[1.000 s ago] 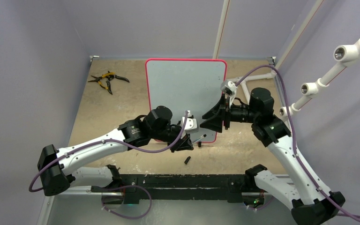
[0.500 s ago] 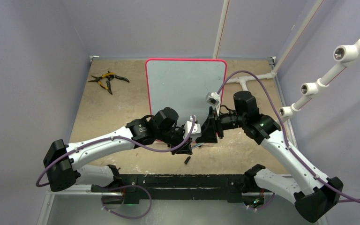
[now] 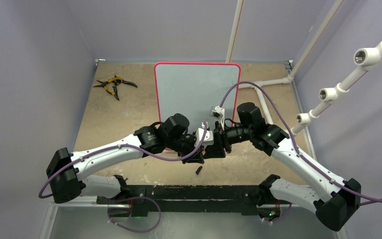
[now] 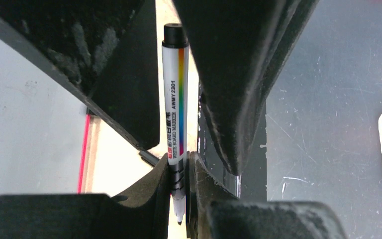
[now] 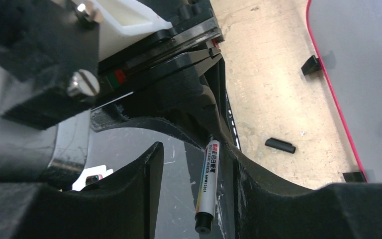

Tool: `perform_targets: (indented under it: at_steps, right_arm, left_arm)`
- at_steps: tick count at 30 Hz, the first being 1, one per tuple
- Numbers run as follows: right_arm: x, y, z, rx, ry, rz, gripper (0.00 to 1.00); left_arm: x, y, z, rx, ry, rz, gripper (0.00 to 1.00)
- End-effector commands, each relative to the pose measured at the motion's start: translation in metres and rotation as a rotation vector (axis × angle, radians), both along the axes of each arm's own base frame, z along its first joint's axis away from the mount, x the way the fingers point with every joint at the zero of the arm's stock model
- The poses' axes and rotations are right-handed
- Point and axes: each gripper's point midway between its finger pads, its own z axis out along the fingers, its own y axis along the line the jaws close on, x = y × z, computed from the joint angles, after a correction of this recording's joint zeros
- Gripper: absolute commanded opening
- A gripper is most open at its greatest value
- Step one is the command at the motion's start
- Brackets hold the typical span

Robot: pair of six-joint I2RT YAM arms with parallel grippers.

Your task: Write a sentence on the whiteboard

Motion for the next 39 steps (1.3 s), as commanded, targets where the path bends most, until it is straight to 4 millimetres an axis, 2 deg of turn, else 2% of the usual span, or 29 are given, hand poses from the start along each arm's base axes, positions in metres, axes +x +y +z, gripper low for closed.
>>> perform_targets:
  at_steps: [1, 7, 19, 26, 34, 35, 38, 39]
  right_arm:
    - [0.002, 0.007, -0.002, -0.005, -0.019, -0.002, 0.44]
    - [0.001, 0.010, -0.009, -0.040, -0.017, 0.007, 0.36]
    - [-0.004, 0.016, -0.020, -0.072, -0.014, 0.026, 0.30]
    - [-0.001, 0.017, -0.015, -0.063, -0.048, 0.013, 0.00]
    - [0.000, 0.015, -0.002, -0.030, -0.086, -0.004, 0.00]
    - [0.002, 0.015, 0.000, -0.032, -0.099, -0.019, 0.00]
    - [0.011, 0.012, 0.010, -0.026, -0.147, -0.075, 0.00]
    - [0.011, 0.011, 0.016, -0.015, -0.157, -0.090, 0.00]
  left_arm:
    - [0.004, -0.007, 0.014, -0.049, -0.029, -0.008, 0.00]
    - [0.006, -0.006, 0.013, -0.045, -0.036, 0.003, 0.00]
    - [0.006, -0.007, 0.013, -0.044, -0.034, 0.000, 0.00]
    - [0.007, -0.005, 0.011, -0.040, -0.033, 0.006, 0.00]
    - [0.012, -0.002, 0.013, -0.039, -0.047, 0.037, 0.00]
    - [0.014, -0.001, 0.013, -0.036, -0.048, 0.051, 0.07]
    - [0.024, 0.004, 0.019, -0.041, -0.065, 0.105, 0.43]
    - [0.028, 0.006, 0.023, -0.051, -0.079, 0.127, 0.50]
